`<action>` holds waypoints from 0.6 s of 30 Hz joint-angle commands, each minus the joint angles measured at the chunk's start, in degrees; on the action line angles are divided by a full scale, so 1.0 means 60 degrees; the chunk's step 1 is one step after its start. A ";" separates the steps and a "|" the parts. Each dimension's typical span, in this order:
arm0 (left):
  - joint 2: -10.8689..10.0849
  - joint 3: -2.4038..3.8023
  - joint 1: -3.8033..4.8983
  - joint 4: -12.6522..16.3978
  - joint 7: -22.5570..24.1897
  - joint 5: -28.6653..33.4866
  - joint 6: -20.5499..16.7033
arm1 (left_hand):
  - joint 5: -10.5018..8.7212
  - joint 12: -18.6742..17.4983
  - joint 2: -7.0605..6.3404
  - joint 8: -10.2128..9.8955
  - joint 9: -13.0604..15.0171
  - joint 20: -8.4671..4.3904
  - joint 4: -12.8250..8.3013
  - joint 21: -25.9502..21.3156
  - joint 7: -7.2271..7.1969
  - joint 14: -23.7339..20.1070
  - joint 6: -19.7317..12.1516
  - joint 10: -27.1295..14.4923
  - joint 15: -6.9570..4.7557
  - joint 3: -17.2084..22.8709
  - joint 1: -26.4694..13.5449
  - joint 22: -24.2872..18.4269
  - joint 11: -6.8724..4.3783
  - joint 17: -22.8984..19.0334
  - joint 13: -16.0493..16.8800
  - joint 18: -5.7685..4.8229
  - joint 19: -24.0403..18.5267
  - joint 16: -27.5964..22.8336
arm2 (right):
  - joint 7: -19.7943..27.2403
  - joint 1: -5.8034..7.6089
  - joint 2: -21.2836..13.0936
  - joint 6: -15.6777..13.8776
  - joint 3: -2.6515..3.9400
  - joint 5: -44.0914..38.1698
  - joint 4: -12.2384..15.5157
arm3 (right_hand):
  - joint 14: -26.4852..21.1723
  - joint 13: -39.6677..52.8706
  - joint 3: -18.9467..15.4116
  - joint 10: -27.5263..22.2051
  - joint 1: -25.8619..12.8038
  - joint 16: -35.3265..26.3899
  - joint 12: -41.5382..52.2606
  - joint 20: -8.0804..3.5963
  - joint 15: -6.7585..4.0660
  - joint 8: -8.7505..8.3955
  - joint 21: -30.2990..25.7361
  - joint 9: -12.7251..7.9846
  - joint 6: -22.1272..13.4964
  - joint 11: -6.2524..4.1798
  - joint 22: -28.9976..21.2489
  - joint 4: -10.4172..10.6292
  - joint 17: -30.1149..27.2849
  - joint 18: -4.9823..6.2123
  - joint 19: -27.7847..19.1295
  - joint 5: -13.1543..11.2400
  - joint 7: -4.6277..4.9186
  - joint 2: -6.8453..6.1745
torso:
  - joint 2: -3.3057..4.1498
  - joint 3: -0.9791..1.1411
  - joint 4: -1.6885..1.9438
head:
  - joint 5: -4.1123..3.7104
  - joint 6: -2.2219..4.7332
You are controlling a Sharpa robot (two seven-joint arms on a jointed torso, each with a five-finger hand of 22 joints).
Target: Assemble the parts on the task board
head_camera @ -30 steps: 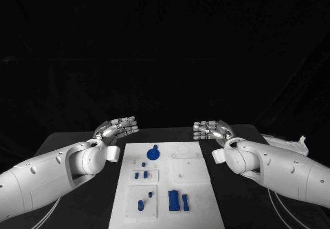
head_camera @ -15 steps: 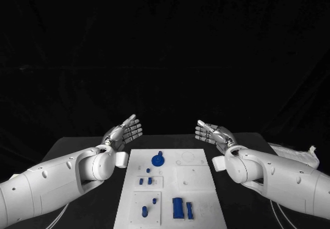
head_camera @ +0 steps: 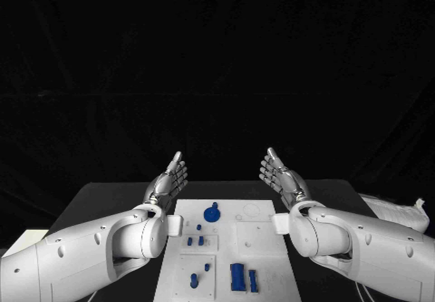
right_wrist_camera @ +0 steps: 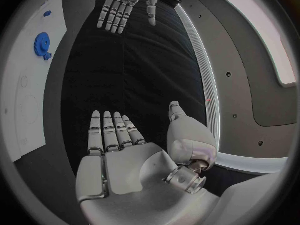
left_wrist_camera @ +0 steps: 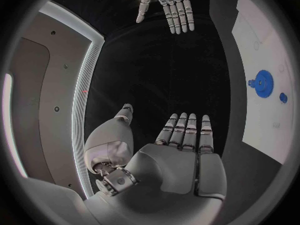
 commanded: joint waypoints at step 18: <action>-0.0034 0.0036 -0.0046 0.0230 0.0502 -0.0624 -0.1334 | -0.0099 -0.0063 0.0018 -0.0063 -0.0015 -0.0727 -0.0009 -0.0058 -0.0182 -0.2024 -0.2122 -0.2234 -0.0071 -0.1195 -0.2799 -0.1345 -0.0115 -0.0035 -0.0018 -0.0582 -0.1616 -0.0266 | 0.0474 0.0010 -0.0008 -0.0686 -0.0001 0.0339 0.0054 | -0.2303 -0.0113 -0.0194 -0.2260 -0.2784 -0.0058 -0.0062 -0.0421 -0.0035 -0.0067 -0.0072 -0.0037 -0.2025 -0.0080 -0.0034 -0.0002 -0.0103 -0.0550 -0.2208 -0.0183 -0.0184 0.0004 | -0.0003 0.0003 0.0000 | 0.0001 0.0000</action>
